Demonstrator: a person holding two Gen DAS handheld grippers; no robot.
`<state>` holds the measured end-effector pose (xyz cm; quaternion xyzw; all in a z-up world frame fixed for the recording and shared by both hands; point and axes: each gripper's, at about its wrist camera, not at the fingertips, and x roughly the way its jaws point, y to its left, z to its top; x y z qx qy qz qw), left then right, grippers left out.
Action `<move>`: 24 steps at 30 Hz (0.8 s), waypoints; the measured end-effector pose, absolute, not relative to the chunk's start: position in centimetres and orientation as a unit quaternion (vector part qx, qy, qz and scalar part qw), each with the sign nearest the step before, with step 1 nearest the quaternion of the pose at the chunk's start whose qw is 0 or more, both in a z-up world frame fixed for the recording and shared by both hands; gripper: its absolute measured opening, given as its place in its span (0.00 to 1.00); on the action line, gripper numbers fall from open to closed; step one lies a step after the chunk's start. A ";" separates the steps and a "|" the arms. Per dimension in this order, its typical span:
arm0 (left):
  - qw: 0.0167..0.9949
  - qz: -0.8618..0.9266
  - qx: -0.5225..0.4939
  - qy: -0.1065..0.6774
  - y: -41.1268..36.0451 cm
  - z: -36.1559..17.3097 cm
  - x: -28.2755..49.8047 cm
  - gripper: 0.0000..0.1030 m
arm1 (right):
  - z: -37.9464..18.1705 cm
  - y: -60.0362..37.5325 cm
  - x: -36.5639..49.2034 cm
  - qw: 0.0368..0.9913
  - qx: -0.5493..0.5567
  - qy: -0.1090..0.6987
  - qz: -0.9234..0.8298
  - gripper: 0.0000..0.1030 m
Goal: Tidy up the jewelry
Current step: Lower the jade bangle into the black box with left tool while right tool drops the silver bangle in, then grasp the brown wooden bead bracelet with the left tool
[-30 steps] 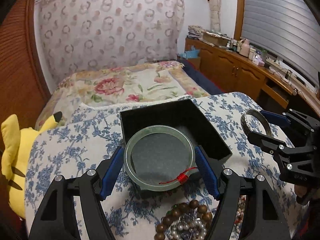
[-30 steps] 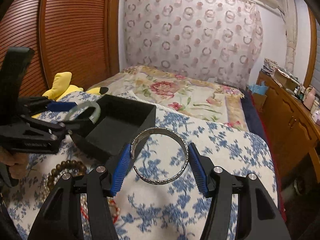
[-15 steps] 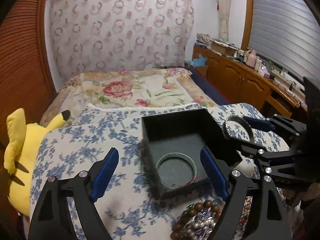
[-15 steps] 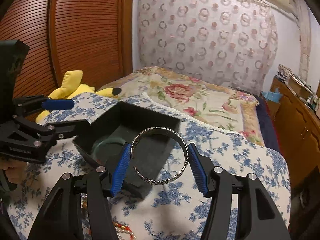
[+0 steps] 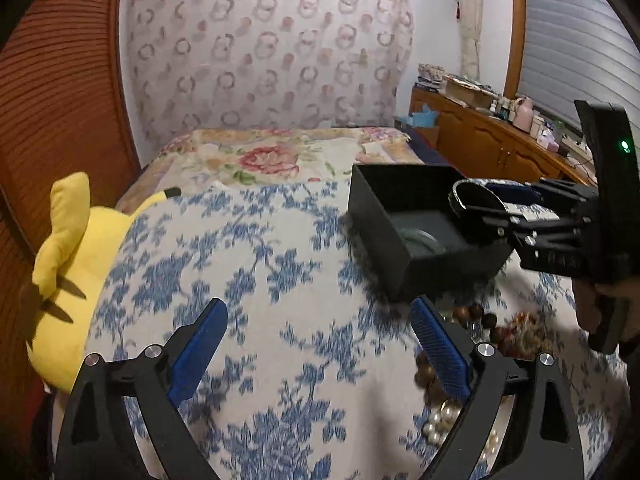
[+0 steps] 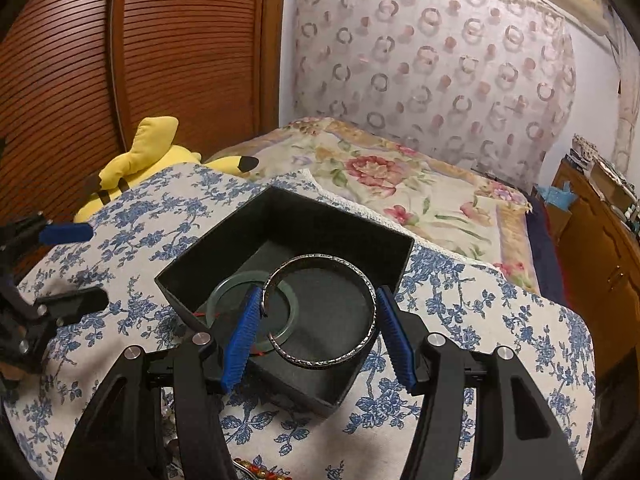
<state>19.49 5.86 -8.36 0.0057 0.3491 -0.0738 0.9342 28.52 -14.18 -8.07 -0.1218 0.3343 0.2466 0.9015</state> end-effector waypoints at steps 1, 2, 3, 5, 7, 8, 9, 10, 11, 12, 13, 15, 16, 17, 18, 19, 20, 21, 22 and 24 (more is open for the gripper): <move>0.934 -0.075 0.003 0.351 5.9 -8.5 19.4 0.87 | -8.1 -14.1 28.4 0.903 -0.122 0.332 0.246 0.63; 0.932 -0.077 0.001 0.354 5.9 -8.7 19.1 0.87 | -8.0 -14.2 28.4 0.903 -0.120 0.330 0.246 0.68; 0.931 -0.078 0.002 0.356 5.8 -8.9 18.9 0.87 | -8.0 -14.3 28.3 0.905 -0.118 0.328 0.246 0.69; 0.931 -0.080 0.003 0.357 5.7 -9.0 18.6 0.87 | -7.8 -14.4 28.0 0.906 -0.115 0.326 0.246 0.69; 0.930 -0.086 0.004 0.357 5.3 -9.0 18.1 0.87 | -7.5 -14.8 27.7 0.908 -0.112 0.321 0.244 0.69; 0.930 -0.092 0.002 0.356 5.1 -9.0 17.8 0.87 | -7.2 -15.2 27.0 0.910 -0.108 0.317 0.244 0.69; 0.929 -0.095 0.002 0.357 4.8 -9.0 17.5 0.87 | -7.0 -15.4 26.6 0.911 -0.105 0.315 0.244 0.69; 0.928 -0.100 0.003 0.359 4.4 -9.0 17.1 0.87 | -6.8 -15.9 25.8 0.913 -0.099 0.313 0.243 0.69; 0.927 -0.104 0.005 0.360 4.1 -9.1 16.8 0.87 | -6.7 -16.4 25.3 0.914 -0.095 0.313 0.242 0.69; 0.927 -0.107 0.007 0.360 3.8 -9.1 16.6 0.87 | -6.6 -16.9 24.6 0.915 -0.091 0.312 0.240 0.69; 0.926 -0.110 0.009 0.361 3.5 -9.2 16.4 0.87 | -6.6 -17.4 23.6 0.916 -0.086 0.314 0.235 0.69; 0.924 -0.119 0.009 0.364 3.0 -9.3 16.1 0.87 | -6.7 -18.4 22.4 0.916 -0.080 0.317 0.232 0.69; 0.922 -0.125 0.007 0.365 2.7 -9.3 16.0 0.87 | -6.8 -18.9 21.8 0.916 -0.078 0.320 0.231 0.69; 0.922 -0.127 0.006 0.367 2.6 -9.3 16.1 0.87 | -7.0 -19.4 21.0 0.915 -0.074 0.324 0.229 0.69; 0.921 -0.129 0.004 0.369 2.5 -9.4 16.1 0.86 | -7.3 -19.8 20.4 0.914 -0.072 0.327 0.228 0.68; 0.920 -0.131 0.004 0.370 2.5 -9.4 16.1 0.85 | -7.6 -20.2 19.5 0.913 -0.072 0.331 0.227 0.65; 0.918 -0.135 0.006 0.373 2.3 -9.5 16.1 0.82 | -8.0 -20.6 18.9 0.912 -0.072 0.335 0.226 0.60; 0.916 -0.139 0.007 0.375 2.2 -9.5 16.1 0.73 | -8.4 -20.9 18.3 0.910 -0.072 0.340 0.224 0.56; 0.914 -0.144 0.007 0.380 2.1 -9.7 16.2 0.68 | -8.8 -21.2 17.9 0.910 -0.071 0.345 0.220 0.53; 0.911 -0.147 0.005 0.385 1.9 -9.9 16.5 0.64 | -9.7 -21.9 16.8 0.906 -0.062 0.358 0.218 0.49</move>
